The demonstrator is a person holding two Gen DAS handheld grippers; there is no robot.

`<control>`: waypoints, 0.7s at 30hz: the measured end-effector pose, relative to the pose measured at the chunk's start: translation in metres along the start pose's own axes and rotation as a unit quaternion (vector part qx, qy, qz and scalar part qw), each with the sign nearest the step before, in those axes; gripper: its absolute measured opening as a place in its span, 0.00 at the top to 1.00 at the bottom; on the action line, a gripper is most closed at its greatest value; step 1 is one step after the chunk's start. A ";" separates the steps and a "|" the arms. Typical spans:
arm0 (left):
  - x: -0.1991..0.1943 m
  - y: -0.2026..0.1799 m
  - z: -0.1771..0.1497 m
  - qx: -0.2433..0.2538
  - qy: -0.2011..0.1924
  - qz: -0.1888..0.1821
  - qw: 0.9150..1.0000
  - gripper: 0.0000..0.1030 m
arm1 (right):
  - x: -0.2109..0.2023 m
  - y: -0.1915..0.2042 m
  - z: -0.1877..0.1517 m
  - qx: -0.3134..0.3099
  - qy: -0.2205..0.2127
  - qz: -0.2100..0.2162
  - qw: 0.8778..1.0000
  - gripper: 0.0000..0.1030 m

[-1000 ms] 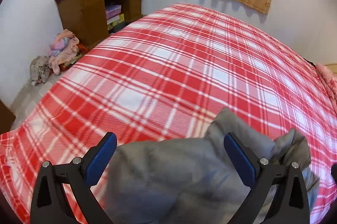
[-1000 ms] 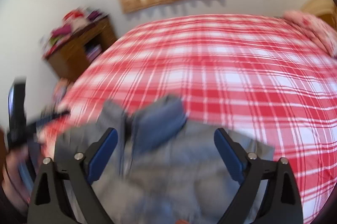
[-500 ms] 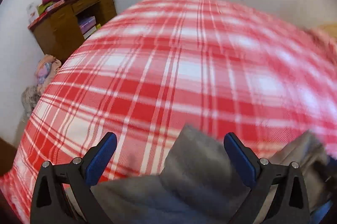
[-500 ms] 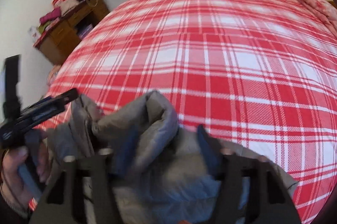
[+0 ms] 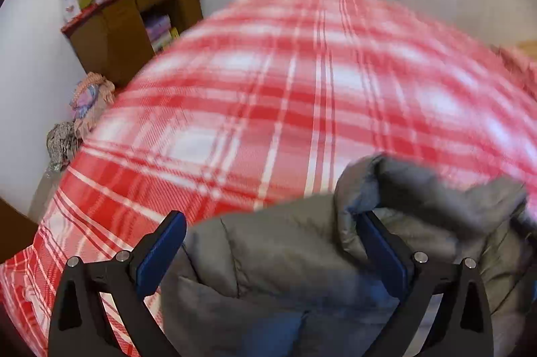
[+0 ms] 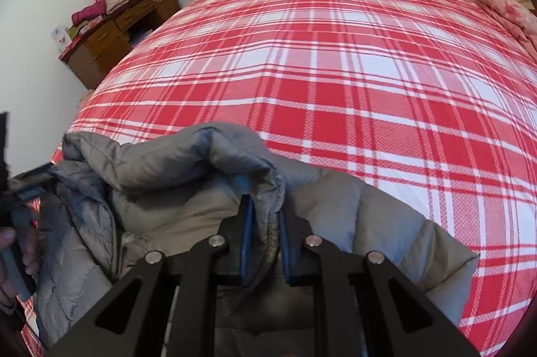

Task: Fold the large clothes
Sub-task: 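Lift the hem toward the collar with the right gripper while the left gripper grasps the hem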

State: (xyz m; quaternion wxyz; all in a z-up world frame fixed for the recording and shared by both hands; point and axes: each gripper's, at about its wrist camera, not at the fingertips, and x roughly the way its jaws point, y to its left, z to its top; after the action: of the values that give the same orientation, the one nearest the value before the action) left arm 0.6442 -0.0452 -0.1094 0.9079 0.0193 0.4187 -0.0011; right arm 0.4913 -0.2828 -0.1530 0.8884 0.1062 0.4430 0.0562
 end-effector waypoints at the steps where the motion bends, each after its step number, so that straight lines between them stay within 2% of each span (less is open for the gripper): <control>1: -0.011 0.001 0.006 -0.011 -0.023 -0.006 1.000 0.01 | 0.001 0.000 -0.001 0.000 0.000 -0.002 1.000 0.84; 3: -0.025 0.001 0.018 -0.027 -0.058 -0.004 0.998 0.01 | 0.003 0.000 -0.002 -0.002 -0.001 -0.004 1.000 0.84; 5: -0.022 -0.003 0.033 -0.031 -0.068 0.012 0.997 0.01 | 0.005 0.001 -0.004 -0.007 -0.005 -0.008 1.000 0.84; 7: -0.005 -0.011 0.045 -0.021 -0.058 0.028 0.998 0.01 | 0.007 0.002 -0.007 -0.014 -0.009 -0.013 1.000 0.84; 9: 0.020 -0.016 0.048 -0.017 -0.026 0.040 0.999 0.01 | 0.008 0.001 -0.010 -0.017 -0.015 -0.013 1.000 0.84; 11: 0.035 -0.019 0.039 -0.010 0.002 0.042 0.999 0.01 | 0.008 -0.002 -0.013 -0.016 -0.021 -0.009 1.000 0.85; 14: 0.036 -0.021 0.018 0.018 0.010 0.054 0.998 0.01 | 0.009 -0.007 -0.015 -0.008 -0.027 0.003 1.000 0.87; 17: 0.026 -0.020 -0.005 0.045 0.016 0.041 0.998 0.01 | 0.009 -0.010 -0.017 -0.001 -0.035 0.011 0.999 0.87; 21: 0.023 -0.026 -0.031 0.093 0.029 0.055 0.994 0.01 | 0.008 -0.011 -0.018 0.003 -0.038 0.015 0.999 0.87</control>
State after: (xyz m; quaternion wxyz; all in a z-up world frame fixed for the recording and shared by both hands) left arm 0.6350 -0.0703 -0.1482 0.8886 0.1265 0.4408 0.0108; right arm 0.4817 -0.2890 -0.1721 0.9034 0.1179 0.4073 0.0643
